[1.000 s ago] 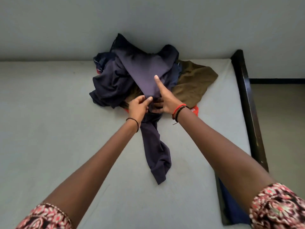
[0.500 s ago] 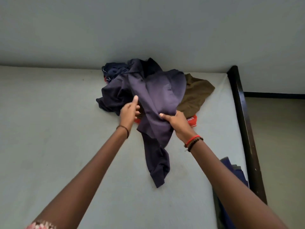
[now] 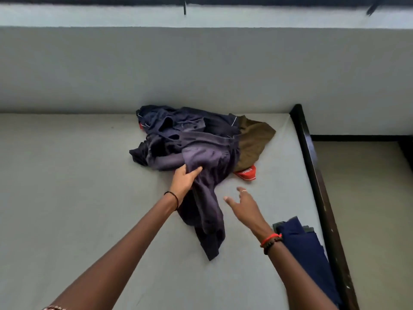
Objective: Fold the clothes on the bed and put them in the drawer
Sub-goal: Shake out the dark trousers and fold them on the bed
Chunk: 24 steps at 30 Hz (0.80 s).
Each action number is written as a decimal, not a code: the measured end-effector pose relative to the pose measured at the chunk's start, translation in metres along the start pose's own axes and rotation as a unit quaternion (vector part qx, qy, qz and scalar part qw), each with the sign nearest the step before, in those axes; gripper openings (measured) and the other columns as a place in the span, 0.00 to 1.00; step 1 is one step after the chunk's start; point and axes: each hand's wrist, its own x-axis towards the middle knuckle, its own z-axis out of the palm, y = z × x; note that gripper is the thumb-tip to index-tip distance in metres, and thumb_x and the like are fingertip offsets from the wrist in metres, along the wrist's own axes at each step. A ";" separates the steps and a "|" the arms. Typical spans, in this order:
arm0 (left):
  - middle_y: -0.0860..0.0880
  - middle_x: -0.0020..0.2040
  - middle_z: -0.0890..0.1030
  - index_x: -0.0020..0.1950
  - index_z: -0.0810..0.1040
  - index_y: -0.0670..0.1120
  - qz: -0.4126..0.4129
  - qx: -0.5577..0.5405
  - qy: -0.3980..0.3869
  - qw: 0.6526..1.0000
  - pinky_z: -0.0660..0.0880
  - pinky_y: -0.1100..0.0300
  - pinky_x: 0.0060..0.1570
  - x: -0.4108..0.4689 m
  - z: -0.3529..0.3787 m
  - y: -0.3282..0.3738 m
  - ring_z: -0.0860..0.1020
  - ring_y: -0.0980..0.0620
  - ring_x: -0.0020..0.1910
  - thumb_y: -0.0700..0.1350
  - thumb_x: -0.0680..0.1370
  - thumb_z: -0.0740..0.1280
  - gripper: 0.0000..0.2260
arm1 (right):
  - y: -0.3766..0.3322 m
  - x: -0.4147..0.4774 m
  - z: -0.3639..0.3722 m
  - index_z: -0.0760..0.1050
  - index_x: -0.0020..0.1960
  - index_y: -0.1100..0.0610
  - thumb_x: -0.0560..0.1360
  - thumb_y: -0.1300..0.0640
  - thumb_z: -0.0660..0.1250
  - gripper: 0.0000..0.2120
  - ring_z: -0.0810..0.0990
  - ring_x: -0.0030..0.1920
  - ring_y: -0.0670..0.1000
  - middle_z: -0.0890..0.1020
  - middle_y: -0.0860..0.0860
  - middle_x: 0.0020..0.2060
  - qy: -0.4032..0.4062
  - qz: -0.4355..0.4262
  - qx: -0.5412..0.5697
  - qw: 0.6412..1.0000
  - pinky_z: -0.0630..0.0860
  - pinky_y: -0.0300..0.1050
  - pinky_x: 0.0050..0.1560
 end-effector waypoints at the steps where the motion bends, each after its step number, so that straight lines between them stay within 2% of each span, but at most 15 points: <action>1: 0.45 0.50 0.81 0.54 0.78 0.39 0.031 0.033 -0.009 0.999 0.75 0.55 0.53 -0.009 0.000 -0.004 0.78 0.50 0.50 0.38 0.77 0.67 0.07 | -0.008 0.000 -0.011 0.65 0.70 0.62 0.78 0.52 0.65 0.25 0.73 0.63 0.55 0.74 0.58 0.65 0.074 -0.044 0.046 0.995 0.67 0.39 0.58; 2: 0.43 0.53 0.80 0.56 0.78 0.37 0.063 0.066 -0.016 0.996 0.74 0.54 0.58 -0.019 0.001 -0.003 0.77 0.49 0.54 0.37 0.77 0.67 0.09 | -0.022 0.002 -0.022 0.69 0.68 0.61 0.78 0.52 0.65 0.22 0.74 0.61 0.53 0.76 0.57 0.63 0.118 -0.085 0.097 0.985 0.67 0.37 0.57; 4: 0.43 0.58 0.79 0.60 0.76 0.36 0.131 0.111 -0.039 0.984 0.72 0.59 0.62 -0.036 0.002 -0.001 0.76 0.47 0.59 0.37 0.76 0.68 0.13 | -0.054 0.009 -0.042 0.74 0.63 0.60 0.76 0.47 0.66 0.21 0.76 0.57 0.50 0.79 0.54 0.57 0.105 -0.139 0.157 0.972 0.71 0.40 0.59; 6: 0.45 0.59 0.77 0.61 0.76 0.36 0.177 0.152 -0.059 0.971 0.72 0.62 0.61 -0.057 0.002 0.008 0.76 0.49 0.60 0.44 0.75 0.68 0.18 | -0.081 0.015 -0.057 0.77 0.47 0.58 0.73 0.39 0.66 0.21 0.77 0.44 0.49 0.79 0.53 0.42 0.027 -0.165 0.079 0.983 0.72 0.43 0.47; 7: 0.44 0.58 0.77 0.60 0.77 0.37 0.196 0.186 -0.063 0.961 0.72 0.59 0.60 -0.065 0.000 0.011 0.76 0.48 0.59 0.48 0.74 0.65 0.20 | -0.093 0.012 -0.064 0.73 0.38 0.58 0.72 0.38 0.66 0.22 0.72 0.36 0.48 0.74 0.53 0.34 -0.030 -0.167 0.009 0.985 0.67 0.44 0.39; 9: 0.41 0.55 0.78 0.56 0.80 0.37 0.218 0.275 -0.068 0.934 0.74 0.52 0.56 -0.079 -0.002 0.015 0.77 0.44 0.55 0.54 0.72 0.60 0.24 | -0.105 0.006 -0.075 0.66 0.30 0.55 0.72 0.42 0.70 0.23 0.63 0.30 0.46 0.66 0.50 0.27 -0.107 -0.176 -0.081 0.975 0.58 0.44 0.33; 10: 0.40 0.53 0.78 0.54 0.80 0.36 0.223 0.316 -0.069 0.920 0.75 0.49 0.53 -0.086 -0.005 0.022 0.77 0.42 0.52 0.54 0.72 0.58 0.25 | -0.113 -0.003 -0.083 0.64 0.28 0.54 0.71 0.47 0.72 0.22 0.62 0.28 0.44 0.66 0.46 0.25 -0.130 -0.188 -0.081 0.970 0.58 0.42 0.31; 12: 0.41 0.52 0.77 0.52 0.79 0.36 0.231 0.371 -0.075 0.896 0.73 0.46 0.50 -0.099 -0.011 0.036 0.76 0.41 0.51 0.53 0.71 0.57 0.24 | -0.115 -0.021 -0.097 0.70 0.29 0.53 0.72 0.55 0.73 0.17 0.67 0.27 0.39 0.72 0.42 0.23 -0.181 -0.184 -0.030 0.966 0.64 0.35 0.31; 13: 0.41 0.52 0.76 0.53 0.79 0.36 0.233 0.384 -0.076 0.890 0.72 0.46 0.51 -0.105 -0.017 0.047 0.75 0.42 0.52 0.51 0.71 0.58 0.21 | -0.117 -0.034 -0.105 0.74 0.32 0.54 0.71 0.56 0.73 0.12 0.71 0.30 0.38 0.76 0.41 0.26 -0.197 -0.179 0.011 0.964 0.67 0.32 0.35; 14: 0.42 0.52 0.76 0.53 0.79 0.38 0.232 0.391 -0.079 0.887 0.72 0.46 0.52 -0.111 -0.025 0.056 0.75 0.43 0.52 0.49 0.72 0.58 0.20 | -0.118 -0.045 -0.110 0.78 0.36 0.58 0.70 0.53 0.74 0.10 0.75 0.35 0.41 0.79 0.43 0.31 -0.201 -0.181 0.056 0.961 0.69 0.34 0.40; 16: 0.45 0.50 0.75 0.53 0.80 0.41 0.246 0.387 -0.087 0.884 0.72 0.47 0.52 -0.120 -0.045 0.082 0.75 0.47 0.51 0.49 0.72 0.60 0.17 | -0.129 -0.069 -0.124 0.81 0.44 0.62 0.66 0.47 0.76 0.18 0.77 0.42 0.49 0.81 0.52 0.39 -0.185 -0.192 0.145 0.953 0.71 0.43 0.46; 19: 0.53 0.43 0.71 0.46 0.79 0.50 0.285 0.370 -0.118 0.876 0.73 0.55 0.47 -0.134 -0.072 0.140 0.72 0.58 0.43 0.49 0.75 0.65 0.05 | -0.162 -0.112 -0.151 0.81 0.44 0.61 0.72 0.57 0.70 0.07 0.81 0.38 0.48 0.82 0.53 0.37 -0.191 -0.223 0.279 0.914 0.77 0.39 0.41; 21: 0.56 0.41 0.68 0.41 0.74 0.55 0.315 0.384 -0.144 0.856 0.69 0.62 0.42 -0.147 -0.084 0.188 0.70 0.64 0.39 0.49 0.75 0.66 0.03 | -0.191 -0.146 -0.171 0.81 0.42 0.60 0.73 0.60 0.67 0.05 0.81 0.35 0.47 0.82 0.53 0.36 -0.184 -0.252 0.336 0.889 0.78 0.38 0.38; 22: 0.57 0.41 0.67 0.43 0.74 0.55 0.322 0.395 -0.159 0.845 0.68 0.64 0.42 -0.152 -0.087 0.212 0.70 0.65 0.39 0.49 0.75 0.66 0.02 | -0.205 -0.160 -0.180 0.81 0.43 0.60 0.73 0.59 0.68 0.05 0.82 0.36 0.48 0.83 0.53 0.37 -0.178 -0.273 0.360 0.874 0.79 0.39 0.39; 24: 0.56 0.45 0.71 0.57 0.76 0.56 0.332 0.413 -0.182 0.828 0.69 0.69 0.44 -0.164 -0.094 0.262 0.71 0.66 0.41 0.47 0.77 0.66 0.10 | -0.237 -0.189 -0.200 0.81 0.45 0.61 0.72 0.60 0.67 0.06 0.82 0.38 0.48 0.84 0.55 0.39 -0.160 -0.308 0.388 0.854 0.80 0.39 0.42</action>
